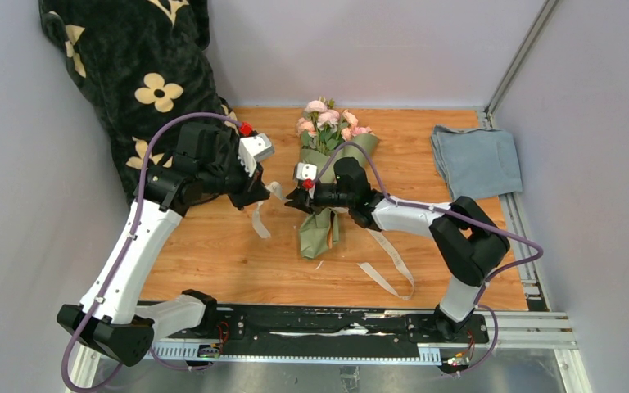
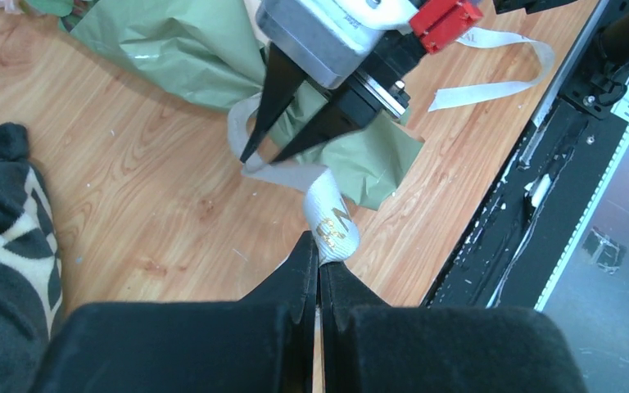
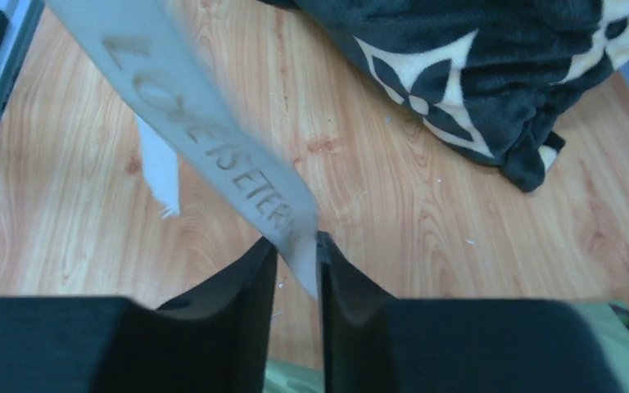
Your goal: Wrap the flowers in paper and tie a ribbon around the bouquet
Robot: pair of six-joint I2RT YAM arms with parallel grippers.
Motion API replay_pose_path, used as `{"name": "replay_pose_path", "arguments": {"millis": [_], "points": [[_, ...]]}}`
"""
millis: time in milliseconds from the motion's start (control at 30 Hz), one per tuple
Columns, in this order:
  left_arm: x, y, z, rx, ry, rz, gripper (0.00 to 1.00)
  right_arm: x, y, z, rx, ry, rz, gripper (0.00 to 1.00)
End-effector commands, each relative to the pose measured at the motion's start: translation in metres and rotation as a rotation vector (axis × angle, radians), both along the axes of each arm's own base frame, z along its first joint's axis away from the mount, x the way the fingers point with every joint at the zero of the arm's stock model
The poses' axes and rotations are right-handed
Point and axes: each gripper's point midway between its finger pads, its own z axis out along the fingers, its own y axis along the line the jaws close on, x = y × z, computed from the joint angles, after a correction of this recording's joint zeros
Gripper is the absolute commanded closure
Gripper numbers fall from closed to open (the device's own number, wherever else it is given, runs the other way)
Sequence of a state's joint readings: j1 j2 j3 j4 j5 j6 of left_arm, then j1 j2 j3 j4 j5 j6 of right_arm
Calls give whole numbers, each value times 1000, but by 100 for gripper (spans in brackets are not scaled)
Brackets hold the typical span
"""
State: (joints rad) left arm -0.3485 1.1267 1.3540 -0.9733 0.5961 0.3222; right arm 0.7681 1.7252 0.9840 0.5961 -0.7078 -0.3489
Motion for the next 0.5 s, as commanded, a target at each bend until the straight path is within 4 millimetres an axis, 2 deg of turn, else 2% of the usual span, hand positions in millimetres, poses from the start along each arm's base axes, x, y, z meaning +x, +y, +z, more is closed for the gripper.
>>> {"name": "replay_pose_path", "arguments": {"millis": [0, 33, 133, 267, 300, 333, 367, 400, 433, 467], "points": [[-1, 5, 5, 18, -3, 20, 100, 17, 1, 16, 88, -13, -76, 86], [0, 6, 4, 25, -7, 28, 100, 19, 0, 17, 108, 0, -86, 92], [-2, 9, 1, 32, -5, 35, 100, 27, -6, 16, 138, 42, -114, 100], [-8, 12, -4, 44, -23, 24, 100, 29, -12, 16, 172, 82, -158, 100], [-10, 16, -7, 66, -55, 2, 96, 31, -17, 16, 183, 97, -178, 100], [-11, 20, -15, 100, -77, -17, 78, 31, -22, 16, 189, 113, -191, 100], [-14, 26, -23, 140, -114, -38, 54, 32, -29, 18, 195, 120, -209, 100], [-16, 34, -35, 187, -138, -51, 37, 32, -37, 18, 190, 125, -226, 100], [-17, 41, -47, 232, -148, -60, 28, 33, -43, 18, 176, 118, -240, 100], [-20, 48, -60, 275, -130, -61, 25, 33, -49, 16, 151, 105, -254, 100]]}}
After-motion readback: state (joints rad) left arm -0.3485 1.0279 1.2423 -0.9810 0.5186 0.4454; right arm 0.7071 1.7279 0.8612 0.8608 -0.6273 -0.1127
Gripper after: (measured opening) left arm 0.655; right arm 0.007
